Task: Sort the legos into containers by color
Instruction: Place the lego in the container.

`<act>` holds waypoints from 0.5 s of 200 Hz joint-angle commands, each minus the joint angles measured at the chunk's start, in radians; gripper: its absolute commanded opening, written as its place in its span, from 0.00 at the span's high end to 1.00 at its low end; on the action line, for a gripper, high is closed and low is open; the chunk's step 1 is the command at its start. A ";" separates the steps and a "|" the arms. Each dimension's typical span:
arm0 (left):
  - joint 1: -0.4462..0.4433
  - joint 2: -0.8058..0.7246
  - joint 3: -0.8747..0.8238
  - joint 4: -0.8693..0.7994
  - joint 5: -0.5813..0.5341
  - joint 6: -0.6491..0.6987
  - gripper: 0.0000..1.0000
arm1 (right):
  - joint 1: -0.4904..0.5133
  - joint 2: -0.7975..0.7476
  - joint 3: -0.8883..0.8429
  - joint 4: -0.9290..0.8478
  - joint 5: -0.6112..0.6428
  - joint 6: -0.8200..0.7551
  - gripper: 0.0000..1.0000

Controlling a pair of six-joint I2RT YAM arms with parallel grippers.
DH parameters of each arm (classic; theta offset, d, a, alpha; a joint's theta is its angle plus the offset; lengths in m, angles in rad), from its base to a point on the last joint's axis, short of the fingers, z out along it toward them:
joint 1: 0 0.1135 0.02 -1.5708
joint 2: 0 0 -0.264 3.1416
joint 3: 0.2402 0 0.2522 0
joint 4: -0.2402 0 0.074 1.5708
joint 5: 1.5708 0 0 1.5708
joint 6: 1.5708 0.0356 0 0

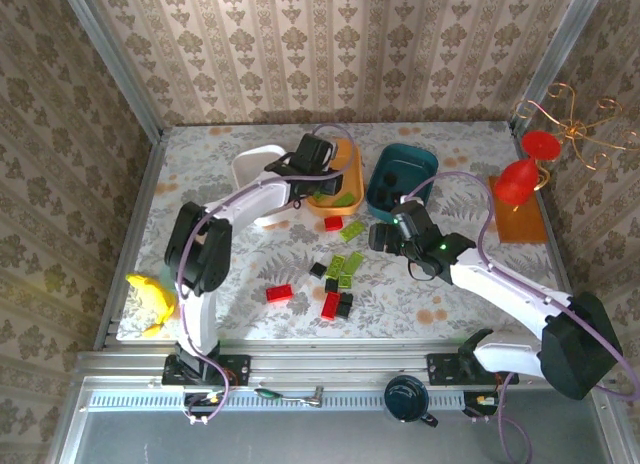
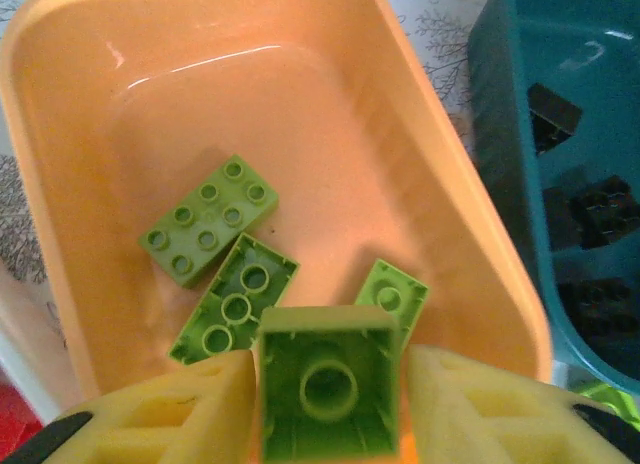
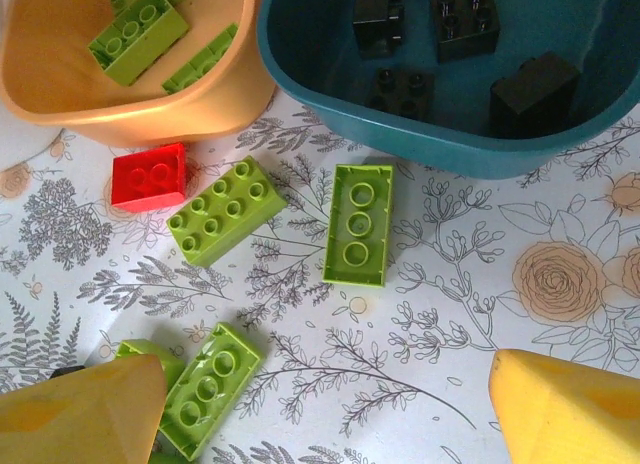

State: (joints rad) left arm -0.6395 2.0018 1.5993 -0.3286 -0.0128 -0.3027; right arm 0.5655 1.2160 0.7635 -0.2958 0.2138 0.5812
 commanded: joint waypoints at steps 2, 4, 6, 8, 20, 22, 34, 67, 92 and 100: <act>0.011 0.004 0.059 -0.070 0.020 -0.001 0.40 | -0.006 -0.032 -0.012 -0.035 0.029 0.019 0.14; 0.011 0.001 0.057 -0.068 0.020 -0.003 0.38 | -0.005 -0.033 -0.013 -0.035 0.029 0.019 0.14; 0.009 -0.003 0.053 -0.066 0.022 -0.005 0.36 | -0.006 -0.035 -0.013 -0.035 0.029 0.019 0.14; 0.010 -0.008 0.049 -0.063 0.023 -0.005 0.34 | -0.006 -0.036 -0.013 -0.036 0.030 0.019 0.14; 0.005 -0.049 0.017 -0.039 0.026 -0.013 0.22 | -0.006 -0.042 -0.019 -0.034 0.030 0.019 0.14; 0.003 -0.057 0.010 -0.034 0.025 -0.013 0.21 | -0.006 -0.042 -0.019 -0.034 0.029 0.019 0.14; -0.002 -0.108 -0.038 -0.015 0.016 -0.018 0.10 | -0.006 -0.045 -0.024 -0.030 0.030 0.019 0.14; -0.027 -0.316 -0.255 0.060 0.004 -0.057 0.00 | -0.005 -0.040 -0.027 -0.016 0.016 0.019 0.14; -0.050 -0.506 -0.497 0.136 -0.001 -0.122 0.00 | -0.004 -0.034 -0.036 0.002 0.010 0.021 0.14; -0.058 -0.567 -0.572 0.148 0.005 -0.145 0.00 | -0.004 -0.031 -0.039 0.009 0.008 0.022 0.14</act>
State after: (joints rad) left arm -0.6781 1.5692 1.1946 -0.2413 -0.0071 -0.3660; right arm 0.5655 1.1889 0.7444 -0.2974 0.2134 0.5827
